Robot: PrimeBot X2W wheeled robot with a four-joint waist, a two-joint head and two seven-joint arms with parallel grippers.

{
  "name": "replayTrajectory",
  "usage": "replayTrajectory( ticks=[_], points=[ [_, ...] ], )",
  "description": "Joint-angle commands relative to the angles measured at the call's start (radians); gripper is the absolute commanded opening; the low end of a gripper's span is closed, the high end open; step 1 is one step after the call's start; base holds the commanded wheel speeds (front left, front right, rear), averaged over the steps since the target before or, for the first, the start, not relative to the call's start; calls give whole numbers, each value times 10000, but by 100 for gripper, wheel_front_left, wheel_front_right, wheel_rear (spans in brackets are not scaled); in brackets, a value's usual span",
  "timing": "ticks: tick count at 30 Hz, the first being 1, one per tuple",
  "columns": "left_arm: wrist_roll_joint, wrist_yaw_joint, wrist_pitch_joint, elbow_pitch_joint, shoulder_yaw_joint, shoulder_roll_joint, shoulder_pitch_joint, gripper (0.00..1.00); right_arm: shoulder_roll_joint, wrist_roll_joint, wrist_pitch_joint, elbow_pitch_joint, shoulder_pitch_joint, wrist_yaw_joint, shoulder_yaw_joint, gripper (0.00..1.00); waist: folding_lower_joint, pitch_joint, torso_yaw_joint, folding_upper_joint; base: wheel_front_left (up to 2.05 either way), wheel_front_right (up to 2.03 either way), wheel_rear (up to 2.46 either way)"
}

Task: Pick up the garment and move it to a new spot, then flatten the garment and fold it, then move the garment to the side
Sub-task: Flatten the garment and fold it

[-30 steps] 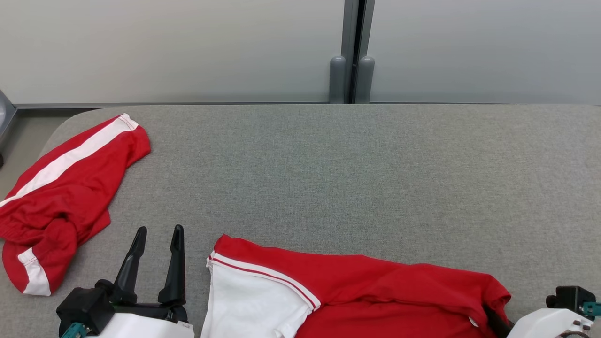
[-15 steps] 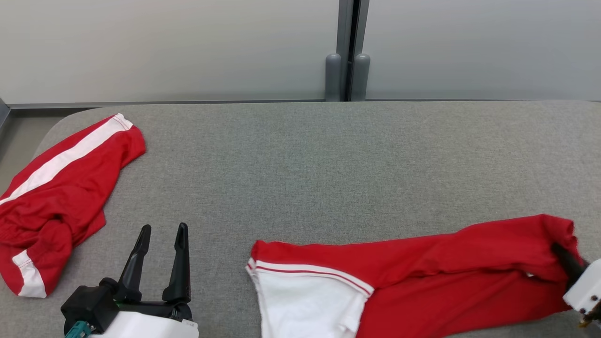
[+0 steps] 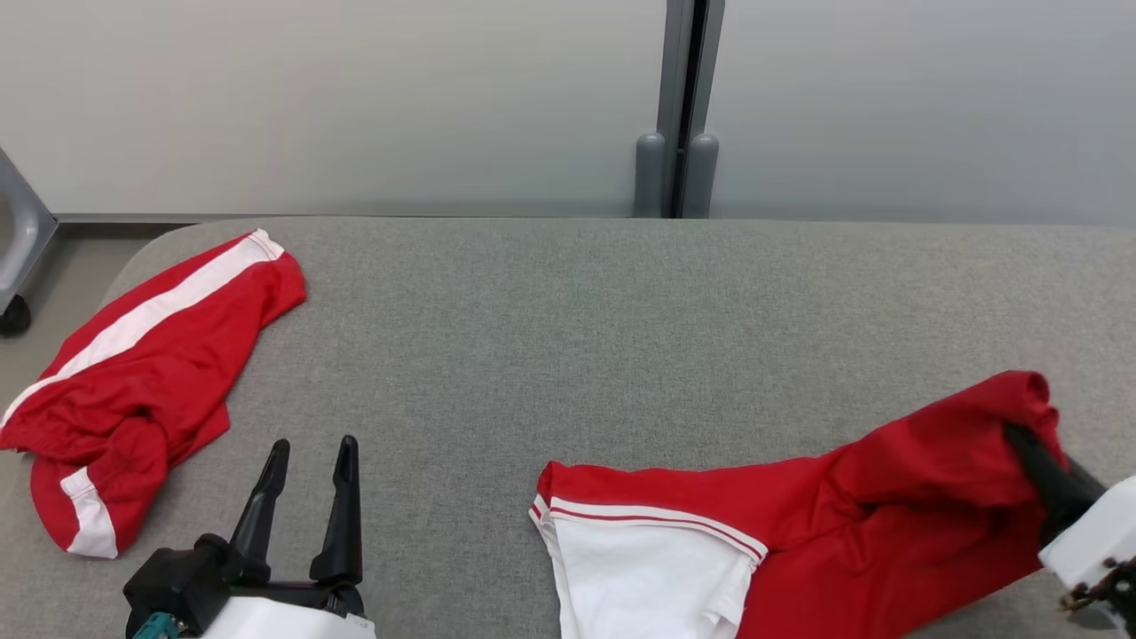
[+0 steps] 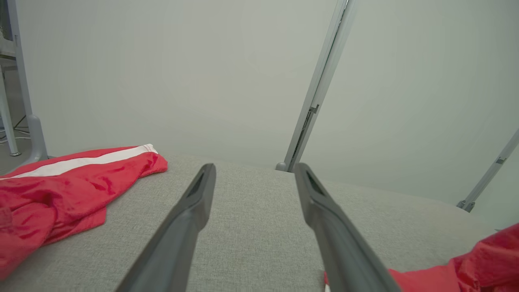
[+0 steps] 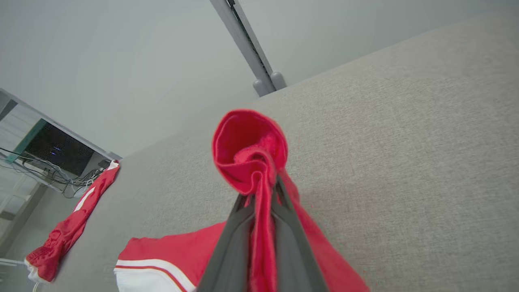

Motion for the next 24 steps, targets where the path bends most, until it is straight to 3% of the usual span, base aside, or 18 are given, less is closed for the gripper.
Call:
replayTrajectory(
  ticks=[1, 4, 8, 15, 24],
  points=[
    [-53, 15, -17, 85, 8, 38, 68, 100, 202, 173, 221, -497, 379, 25, 232, 0, 0, -228, 131, -1, 0, 0, 0],
    [-67, 16, -11, 123, 12, 69, 112, 100, 438, 310, 424, -1075, 636, 25, 579, 0, 0, -338, 210, -1, 0, 0, 0],
    [-99, -16, 50, 142, -42, 115, 108, 100, 1121, 674, 809, -1653, 917, 25, 1769, 0, 0, -427, 539, -1, 0, 0, 0],
    [-85, -5, 193, 182, -149, 179, -56, 100, 1636, 768, 797, -662, 402, 25, 3343, 0, 0, -322, 1354, -1, 0, 0, 0],
    [-148, -63, 204, 309, -238, 185, -141, 100, 1827, 1048, 346, 830, -6, 25, 4508, 0, 0, -221, 2152, -1, 0, 0, 0]
  ],
)
